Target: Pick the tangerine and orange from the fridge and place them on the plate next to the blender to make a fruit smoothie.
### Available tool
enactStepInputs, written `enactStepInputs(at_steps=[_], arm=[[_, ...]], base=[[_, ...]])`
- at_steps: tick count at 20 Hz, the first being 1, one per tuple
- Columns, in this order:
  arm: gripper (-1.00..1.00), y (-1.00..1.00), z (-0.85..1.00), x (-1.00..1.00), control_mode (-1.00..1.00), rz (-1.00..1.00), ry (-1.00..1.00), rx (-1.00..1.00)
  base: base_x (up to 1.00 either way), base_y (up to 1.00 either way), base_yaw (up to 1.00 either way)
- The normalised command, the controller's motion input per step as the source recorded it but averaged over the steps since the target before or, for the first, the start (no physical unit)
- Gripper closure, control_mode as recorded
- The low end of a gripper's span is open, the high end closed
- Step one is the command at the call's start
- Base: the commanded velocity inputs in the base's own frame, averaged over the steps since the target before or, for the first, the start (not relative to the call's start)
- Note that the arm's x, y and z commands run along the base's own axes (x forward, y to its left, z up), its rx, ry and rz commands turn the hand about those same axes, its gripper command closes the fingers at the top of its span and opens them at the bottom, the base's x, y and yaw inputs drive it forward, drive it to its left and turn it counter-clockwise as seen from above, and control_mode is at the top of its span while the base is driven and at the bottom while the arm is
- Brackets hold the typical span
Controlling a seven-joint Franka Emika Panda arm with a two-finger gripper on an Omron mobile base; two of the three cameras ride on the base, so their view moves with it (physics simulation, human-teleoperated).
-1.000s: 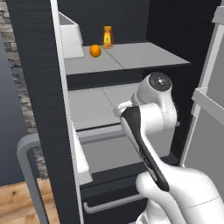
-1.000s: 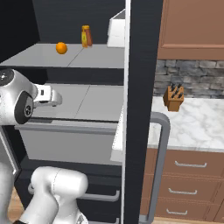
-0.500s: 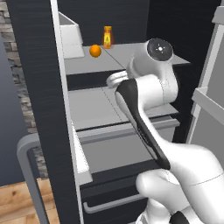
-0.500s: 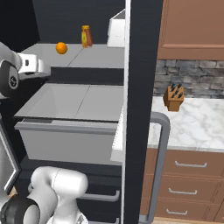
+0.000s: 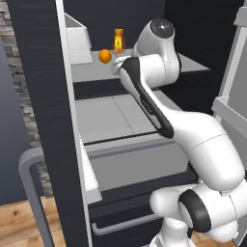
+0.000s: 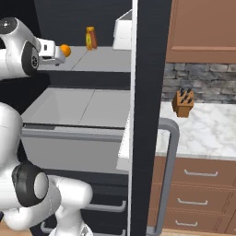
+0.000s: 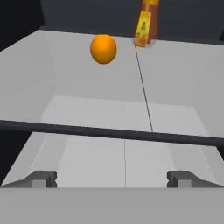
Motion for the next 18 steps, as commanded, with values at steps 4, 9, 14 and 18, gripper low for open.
enactStepInputs(at_steps=[4,9,14,18], arm=[[-1.0,0.31,0.0,1.0,-1.0,0.0,0.06,0.0],[-1.0,0.34,0.0,0.87,-1.0,0.0,0.08,0.0],[-1.0,0.08,0.0,0.76,-1.0,0.0,0.06,0.0],[-1.0,0.0,0.0,0.69,-1.0,0.0,0.07,0.0]], base=[[0.0,0.0,0.0],[0.0,0.0,0.0],[0.0,0.0,0.0],[0.0,0.0,0.0]])
